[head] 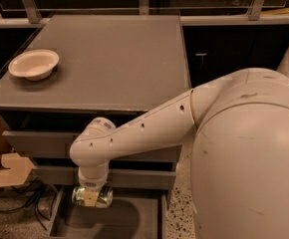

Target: Place green can into bottom drawer

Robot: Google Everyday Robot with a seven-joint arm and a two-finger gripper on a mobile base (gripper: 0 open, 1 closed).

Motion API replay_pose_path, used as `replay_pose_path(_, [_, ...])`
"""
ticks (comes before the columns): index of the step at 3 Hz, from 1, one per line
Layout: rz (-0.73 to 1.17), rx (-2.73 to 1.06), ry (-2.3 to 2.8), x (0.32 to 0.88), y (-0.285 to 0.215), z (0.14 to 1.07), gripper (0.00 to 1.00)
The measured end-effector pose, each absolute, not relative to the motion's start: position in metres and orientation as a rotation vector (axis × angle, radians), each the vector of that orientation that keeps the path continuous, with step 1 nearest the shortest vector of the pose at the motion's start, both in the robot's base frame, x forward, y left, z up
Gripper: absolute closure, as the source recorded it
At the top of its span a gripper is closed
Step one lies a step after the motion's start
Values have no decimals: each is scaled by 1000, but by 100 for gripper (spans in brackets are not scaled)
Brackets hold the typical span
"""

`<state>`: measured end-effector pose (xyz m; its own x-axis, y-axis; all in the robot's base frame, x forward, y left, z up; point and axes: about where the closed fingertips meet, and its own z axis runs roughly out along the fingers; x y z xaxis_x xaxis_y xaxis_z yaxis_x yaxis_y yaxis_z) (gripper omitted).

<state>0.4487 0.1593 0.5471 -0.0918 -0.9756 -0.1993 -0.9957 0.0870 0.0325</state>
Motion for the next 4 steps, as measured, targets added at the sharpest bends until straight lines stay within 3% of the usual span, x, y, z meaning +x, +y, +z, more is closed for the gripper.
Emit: replay_pose_path(4, [351,-1930,2318,447,145,473,100])
